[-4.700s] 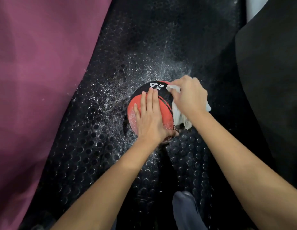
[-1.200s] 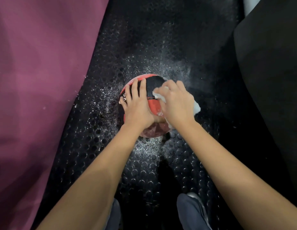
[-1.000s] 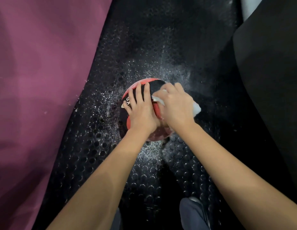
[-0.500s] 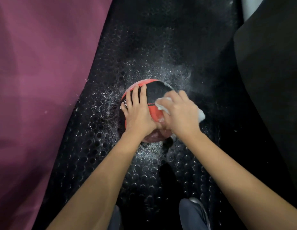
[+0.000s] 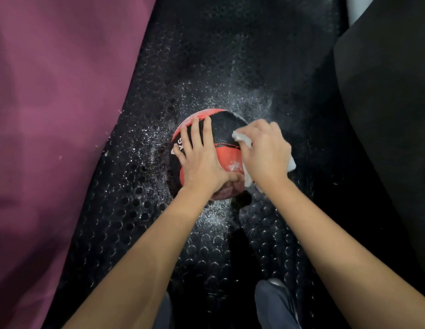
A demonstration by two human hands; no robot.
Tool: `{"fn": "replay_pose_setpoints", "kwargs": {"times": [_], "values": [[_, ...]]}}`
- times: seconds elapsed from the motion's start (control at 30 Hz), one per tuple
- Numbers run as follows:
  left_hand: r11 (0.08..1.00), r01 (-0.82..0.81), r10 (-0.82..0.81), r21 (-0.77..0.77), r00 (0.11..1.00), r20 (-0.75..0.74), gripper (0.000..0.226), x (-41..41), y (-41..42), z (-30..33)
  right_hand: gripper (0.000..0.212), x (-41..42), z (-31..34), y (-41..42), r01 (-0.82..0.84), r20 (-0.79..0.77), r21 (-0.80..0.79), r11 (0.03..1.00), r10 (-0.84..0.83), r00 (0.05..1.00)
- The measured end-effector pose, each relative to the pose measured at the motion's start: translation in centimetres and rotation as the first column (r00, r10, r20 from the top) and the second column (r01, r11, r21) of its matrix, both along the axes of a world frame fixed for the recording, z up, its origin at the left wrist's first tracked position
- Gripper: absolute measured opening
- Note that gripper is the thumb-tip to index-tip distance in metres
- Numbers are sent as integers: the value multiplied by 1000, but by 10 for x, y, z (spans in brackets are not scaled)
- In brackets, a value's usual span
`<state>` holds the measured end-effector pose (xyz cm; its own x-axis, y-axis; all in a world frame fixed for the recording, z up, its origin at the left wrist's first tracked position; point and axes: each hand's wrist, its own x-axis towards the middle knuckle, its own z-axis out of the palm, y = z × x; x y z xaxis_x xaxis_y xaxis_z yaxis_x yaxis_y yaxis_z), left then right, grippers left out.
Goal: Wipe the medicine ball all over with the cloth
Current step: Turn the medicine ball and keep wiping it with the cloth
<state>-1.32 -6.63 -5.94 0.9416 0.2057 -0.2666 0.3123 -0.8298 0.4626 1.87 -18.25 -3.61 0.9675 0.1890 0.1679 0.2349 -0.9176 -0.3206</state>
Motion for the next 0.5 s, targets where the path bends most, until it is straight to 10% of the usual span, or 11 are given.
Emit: {"fn": "replay_pose_setpoints", "kwargs": {"times": [0.5], "values": [[1000,-3,2,30,999,45,136,-5,1,0,17,-20,-3,4,-36,-3,38,999,36,999]]}}
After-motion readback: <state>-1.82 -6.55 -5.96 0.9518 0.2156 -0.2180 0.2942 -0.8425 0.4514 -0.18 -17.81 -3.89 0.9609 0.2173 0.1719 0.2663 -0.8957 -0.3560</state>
